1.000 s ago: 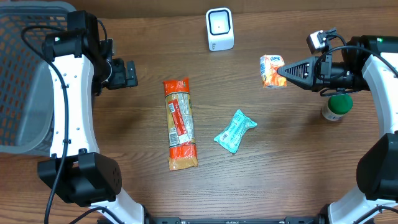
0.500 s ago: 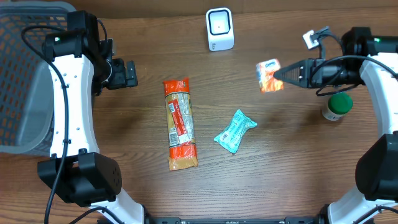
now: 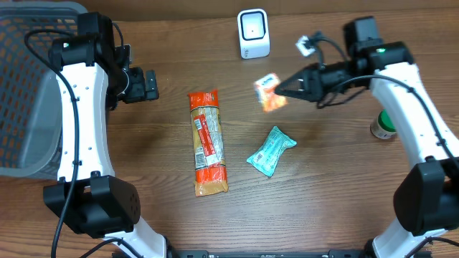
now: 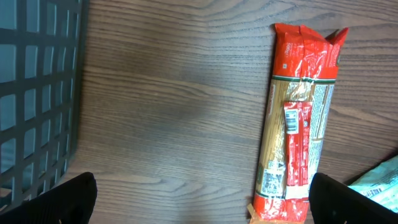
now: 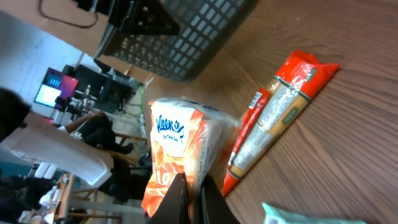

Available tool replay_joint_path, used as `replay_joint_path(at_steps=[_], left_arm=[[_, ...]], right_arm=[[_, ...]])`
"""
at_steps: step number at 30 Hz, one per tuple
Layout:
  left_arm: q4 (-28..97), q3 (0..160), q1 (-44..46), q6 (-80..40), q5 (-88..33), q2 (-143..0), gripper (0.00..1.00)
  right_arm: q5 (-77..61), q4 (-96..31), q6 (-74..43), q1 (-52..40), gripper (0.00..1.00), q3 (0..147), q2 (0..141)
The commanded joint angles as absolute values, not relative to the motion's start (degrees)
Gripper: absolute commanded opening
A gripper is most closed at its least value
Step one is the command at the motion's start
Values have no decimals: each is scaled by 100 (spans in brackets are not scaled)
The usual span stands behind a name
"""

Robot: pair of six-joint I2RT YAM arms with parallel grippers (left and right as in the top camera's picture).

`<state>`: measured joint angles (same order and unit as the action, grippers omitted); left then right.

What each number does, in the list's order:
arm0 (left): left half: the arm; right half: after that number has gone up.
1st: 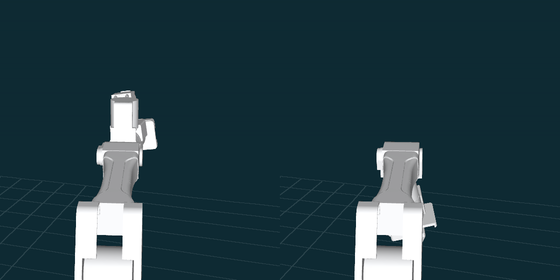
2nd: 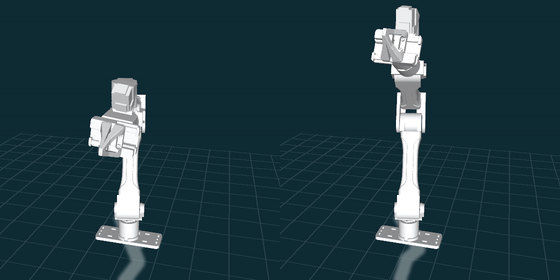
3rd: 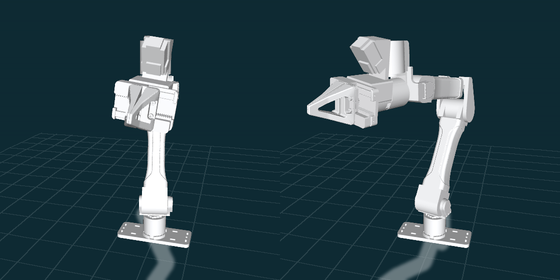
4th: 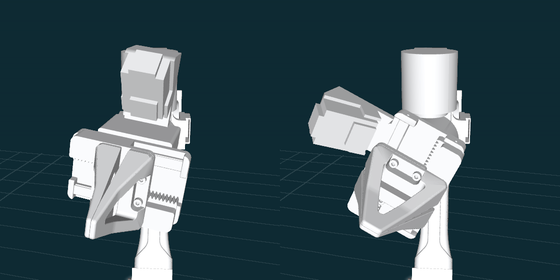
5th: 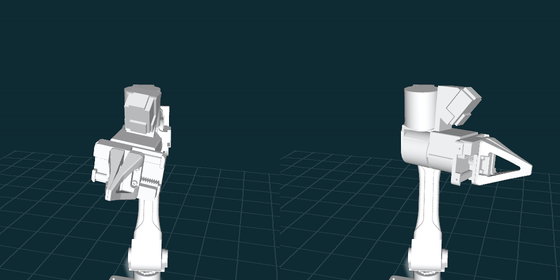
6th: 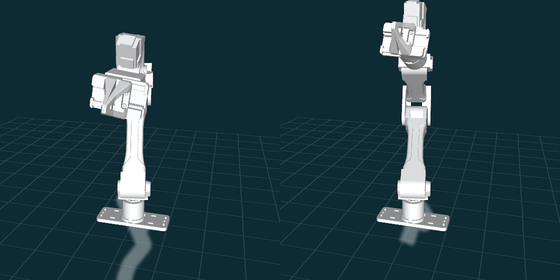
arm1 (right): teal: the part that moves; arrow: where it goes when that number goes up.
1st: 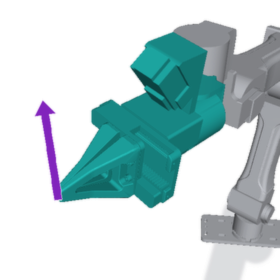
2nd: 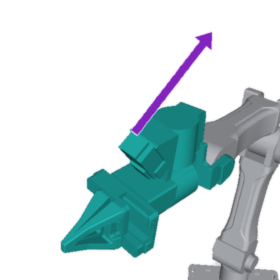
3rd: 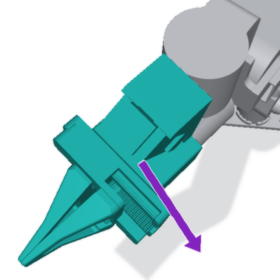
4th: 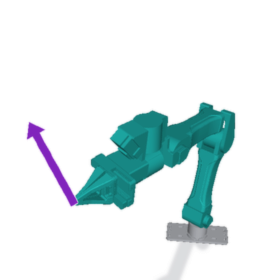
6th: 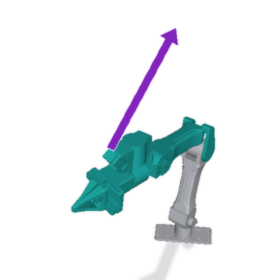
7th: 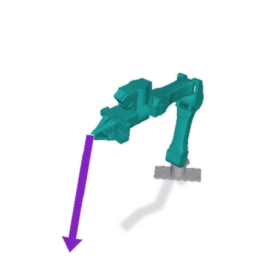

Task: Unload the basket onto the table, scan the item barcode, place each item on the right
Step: 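Lift the tissue pack and swing it up to the right, then bring the tissue pack to the scanner and hold it there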

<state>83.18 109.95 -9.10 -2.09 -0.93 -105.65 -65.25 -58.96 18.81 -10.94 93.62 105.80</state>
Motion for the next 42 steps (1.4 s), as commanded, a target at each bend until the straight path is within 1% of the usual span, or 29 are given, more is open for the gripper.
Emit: replay_joint_path(at_steps=[1, 4, 8, 14, 18, 21, 28, 31, 35, 39, 42], left_arm=[[8326, 11102, -897, -126, -130, -10422, 100], [8326, 11102, -897, -126, -132, -10422, 100], [8326, 11102, -897, -126, -130, -10422, 100], [8326, 11102, -897, -126, -132, -10422, 100], [8326, 11102, -893, -126, -130, -10422, 100], [8326, 11102, -895, -126, -130, -10422, 100], [8329, 11102, -895, -123, -130, -10422, 100], [8326, 11102, -893, -126, -130, -10422, 100], [8326, 11102, -895, -126, -130, -10422, 100], [8326, 11102, -895, -126, -130, -10422, 100], [8326, 11102, -895, -123, -130, -10422, 100]], right_arm=[[-5568, -5476, -3, -1459, 4, 9376, 10372], [-4842, -5135, -628, -1811, 4, 9376, 10372], [-4390, -4995, -681, -2202, 4, 9376, 10372], [-3153, -5046, -1688, -2320, 4, 9384, 10372], [-2641, -5489, -1699, -2320, 4, 9804, 10372], [-2158, -6086, -1699, -2318, 4, 10534, 10372], [-1013, -7614, -1693, -2320, 3, 13146, 10604], [-576, -8014, -1693, -2320, 4, 13998, 10844], [-207, -7972, -1400, -2320, 4, 14140, 11059], [8, -7443, -952, -2324, 4, 14138, 11518], [246, -7133, -908, -2324, 4, 14138, 11913]])
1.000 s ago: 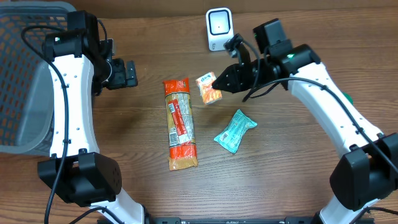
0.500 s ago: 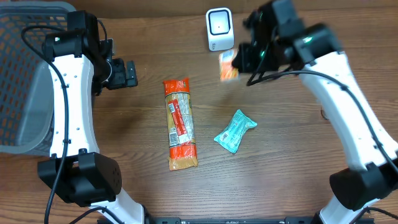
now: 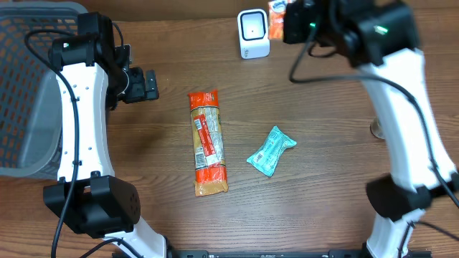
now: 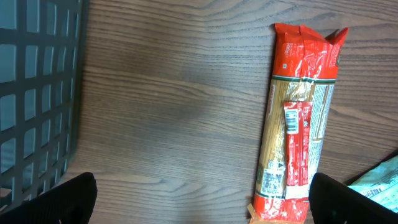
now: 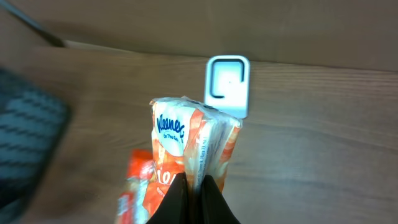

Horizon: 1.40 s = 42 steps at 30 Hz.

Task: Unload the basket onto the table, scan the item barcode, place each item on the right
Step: 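Bring the tissue pack to the scanner and hold it there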

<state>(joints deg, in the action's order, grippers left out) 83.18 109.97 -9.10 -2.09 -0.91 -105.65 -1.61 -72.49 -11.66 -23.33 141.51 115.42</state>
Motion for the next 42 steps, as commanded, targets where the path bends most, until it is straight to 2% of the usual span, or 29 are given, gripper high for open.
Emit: replay_joint_path(at_steps=[1, 9, 15, 28, 35, 42], left_arm=[[8326, 11102, -895, -126, -130, -10422, 100], [8326, 11102, -895, -126, -132, -10422, 100], [8326, 11102, -895, -126, -130, -10422, 100], [8326, 11102, -895, -126, -130, -10422, 100], [8326, 11102, -895, -123, -130, -10422, 100], [8326, 11102, -895, -126, -130, -10422, 100]], right_arm=[[263, -7065, -886, -2324, 4, 14138, 12029], [493, -6080, -849, -2364, 4, 14138, 13021], [1820, -5137, -797, -2571, 4, 14136, 13732], [3065, -3531, 467, -2954, 4, 14136, 14890], [3146, -2956, 1365, -3000, 4, 14134, 15052], [3144, -2930, 1358, -3000, 4, 14134, 15052]])
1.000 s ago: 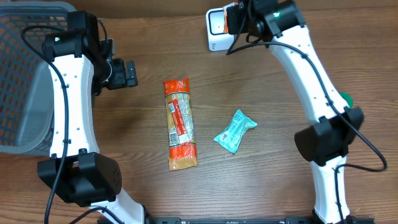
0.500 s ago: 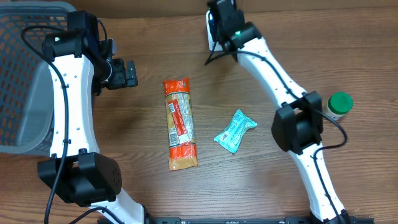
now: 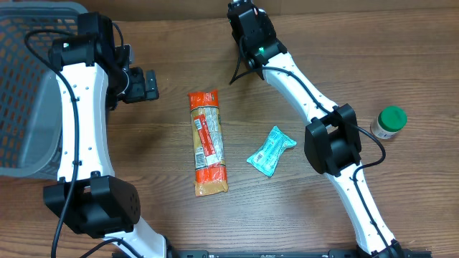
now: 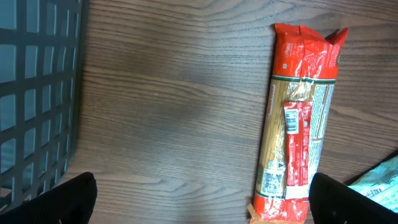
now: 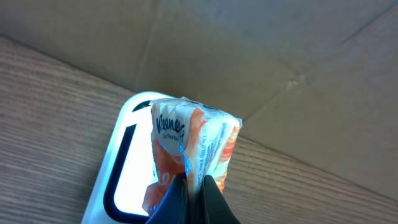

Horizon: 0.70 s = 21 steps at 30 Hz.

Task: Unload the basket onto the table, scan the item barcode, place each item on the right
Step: 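Bring the tissue pack to the scanner and hold it there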

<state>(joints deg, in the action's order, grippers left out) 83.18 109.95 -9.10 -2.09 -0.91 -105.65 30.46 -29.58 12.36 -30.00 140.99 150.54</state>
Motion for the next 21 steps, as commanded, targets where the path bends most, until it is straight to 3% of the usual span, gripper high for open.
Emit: replay_joint_path(at_steps=[1, 21], left_arm=[[8326, 11102, -895, -126, -132, -10422, 100], [8326, 11102, -895, -126, -132, -10422, 100]], right_arm=[[3144, -2941, 1358, -3000, 4, 14134, 15052], [2899, -3094, 1310, -2998, 4, 14127, 15052]])
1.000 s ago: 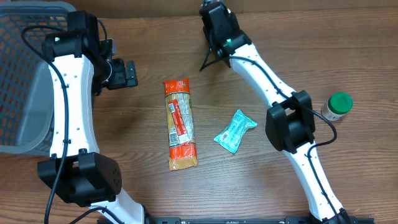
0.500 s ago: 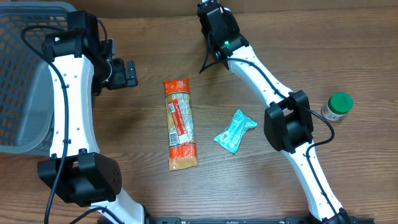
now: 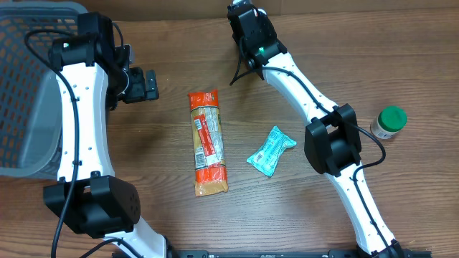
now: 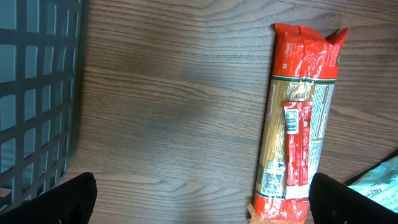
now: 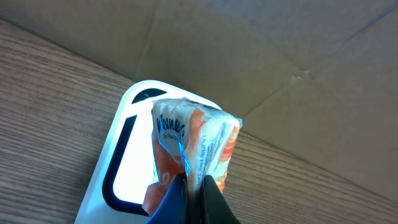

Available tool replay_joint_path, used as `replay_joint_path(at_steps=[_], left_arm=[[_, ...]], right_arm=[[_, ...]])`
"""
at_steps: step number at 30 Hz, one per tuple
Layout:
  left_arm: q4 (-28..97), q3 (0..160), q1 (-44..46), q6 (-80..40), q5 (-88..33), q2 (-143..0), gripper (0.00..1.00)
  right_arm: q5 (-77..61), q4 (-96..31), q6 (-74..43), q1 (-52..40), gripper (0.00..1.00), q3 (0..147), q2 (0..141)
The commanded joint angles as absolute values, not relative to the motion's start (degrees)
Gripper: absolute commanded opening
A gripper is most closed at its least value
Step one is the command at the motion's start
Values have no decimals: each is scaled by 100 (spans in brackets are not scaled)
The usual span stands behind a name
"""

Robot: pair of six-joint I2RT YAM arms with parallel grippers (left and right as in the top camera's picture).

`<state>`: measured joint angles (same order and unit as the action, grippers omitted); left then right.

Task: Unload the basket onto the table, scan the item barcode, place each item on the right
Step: 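Bring the tissue pack to the scanner and hold it there, then lower the tissue pack in front of the scanner base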

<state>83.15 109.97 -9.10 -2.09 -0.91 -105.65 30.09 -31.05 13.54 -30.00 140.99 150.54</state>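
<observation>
An orange-and-white Kleenex tissue pack (image 5: 194,134) is pinched between the fingers of my right gripper (image 5: 194,182), which is shut on its lower edge. The pack hangs close in front of the white scanner (image 5: 122,163), whose window glows bright behind it. In the overhead view the right wrist (image 3: 251,29) at the table's back edge hides both scanner and pack. My left gripper (image 3: 147,84) stands open and holds nothing. Its fingertips (image 4: 73,199) show at the bottom corners of the left wrist view, over bare wood.
A long red-and-orange pasta pack (image 3: 206,142) lies mid-table, and a teal packet (image 3: 271,150) lies to its right. A green-capped bottle (image 3: 387,122) stands at the right. A dark wire basket (image 3: 29,86) fills the left side. Cardboard (image 5: 280,56) rises behind the scanner.
In the right wrist view a little more of the scanner's top edge shows beside the pack, so the gripper has shifted slightly. The left arm has not moved.
My right gripper first held the tissue pack in the air right of the pasta pack. Then it held the pack near the scanner at the back edge. After that the pack was right in front of the lit window, where it still is.
</observation>
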Motion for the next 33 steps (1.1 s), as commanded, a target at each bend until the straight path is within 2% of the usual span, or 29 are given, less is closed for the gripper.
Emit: replay_joint_path(at_steps=[1, 23, 29, 33], left_arm=[[8326, 11102, -895, -126, -130, -10422, 100], [8326, 11102, -897, -126, -130, -10422, 100], [8326, 11102, -897, -126, -130, -10422, 100], [8326, 11102, -895, -126, -132, -10422, 100]], right_arm=[[2877, -3089, 1310, -2993, 4, 14118, 15052], [2867, -3155, 1122, -2943, 4, 14097, 15056], [2961, -3334, 305, -2880, 4, 14125, 14711], [2279, -3881, -322, -2840, 4, 14125, 14241]])
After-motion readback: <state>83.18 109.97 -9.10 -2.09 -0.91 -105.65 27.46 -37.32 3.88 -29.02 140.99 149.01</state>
